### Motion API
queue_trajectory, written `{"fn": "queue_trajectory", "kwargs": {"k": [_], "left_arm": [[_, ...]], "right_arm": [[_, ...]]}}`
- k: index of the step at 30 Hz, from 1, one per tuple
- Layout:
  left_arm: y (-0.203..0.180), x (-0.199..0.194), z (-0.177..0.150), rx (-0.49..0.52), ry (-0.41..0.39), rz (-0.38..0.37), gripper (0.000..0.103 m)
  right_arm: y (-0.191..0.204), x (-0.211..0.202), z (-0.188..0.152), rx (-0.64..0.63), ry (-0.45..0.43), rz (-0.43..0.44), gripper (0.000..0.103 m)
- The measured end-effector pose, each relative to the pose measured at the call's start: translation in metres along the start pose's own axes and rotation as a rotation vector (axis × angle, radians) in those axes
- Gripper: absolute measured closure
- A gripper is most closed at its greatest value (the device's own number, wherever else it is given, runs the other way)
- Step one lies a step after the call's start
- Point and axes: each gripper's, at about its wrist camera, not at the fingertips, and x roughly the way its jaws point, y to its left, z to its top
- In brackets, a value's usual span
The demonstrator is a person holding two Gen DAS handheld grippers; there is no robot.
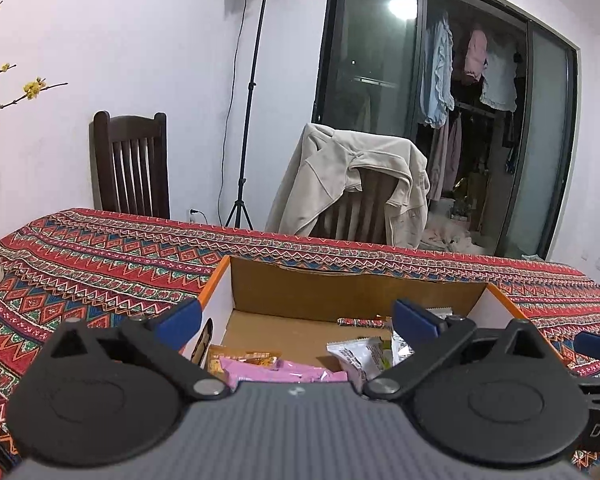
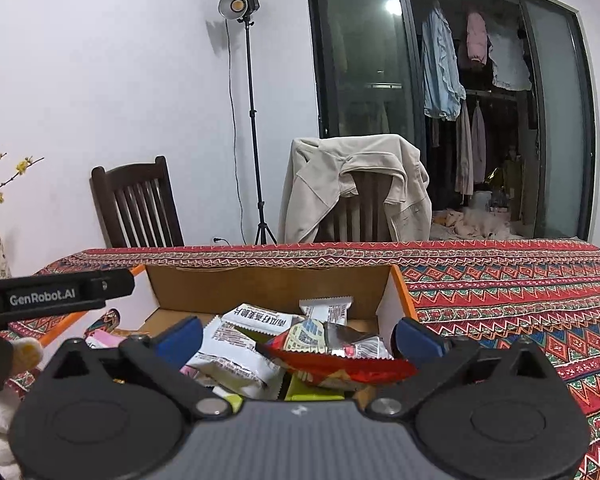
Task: Organize snacks
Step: 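Move both tools back over the remaining snack pile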
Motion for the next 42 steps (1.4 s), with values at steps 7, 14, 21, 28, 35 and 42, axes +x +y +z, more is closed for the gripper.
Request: {"fn": "queue_trajectory", "kwargs": {"k": [7, 14, 21, 28, 35, 42], "left_arm": [[-0.004, -0.006, 0.004, 0.015, -0.009, -0.004, 0.0], [-0.012, -0.026, 0.015, 0.037, -0.035, -0.025, 0.0], [-0.012, -0.051, 0.023, 0.024, -0.036, -0.044, 0.0], [-0.007, -0.078, 0.017, 0.034, -0.033, -0.052, 0.0], [0.005, -0.103, 0.0, 0.034, -0.006, -0.071, 0.0], [0.022, -0.124, -0.025, 0.03, 0.028, -0.076, 0.0]], "right_arm": [[0.002, -0.003, -0.002, -0.01, -0.007, -0.008, 0.0], [0.008, -0.01, 0.004, -0.028, -0.023, -0.004, 0.0], [0.012, -0.035, 0.012, -0.041, -0.034, -0.004, 0.0], [0.016, -0.059, 0.006, -0.045, -0.017, 0.01, 0.0], [0.024, -0.087, -0.011, -0.071, 0.011, 0.027, 0.0], [0.031, -0.109, -0.035, -0.097, 0.053, 0.039, 0.0]]}}
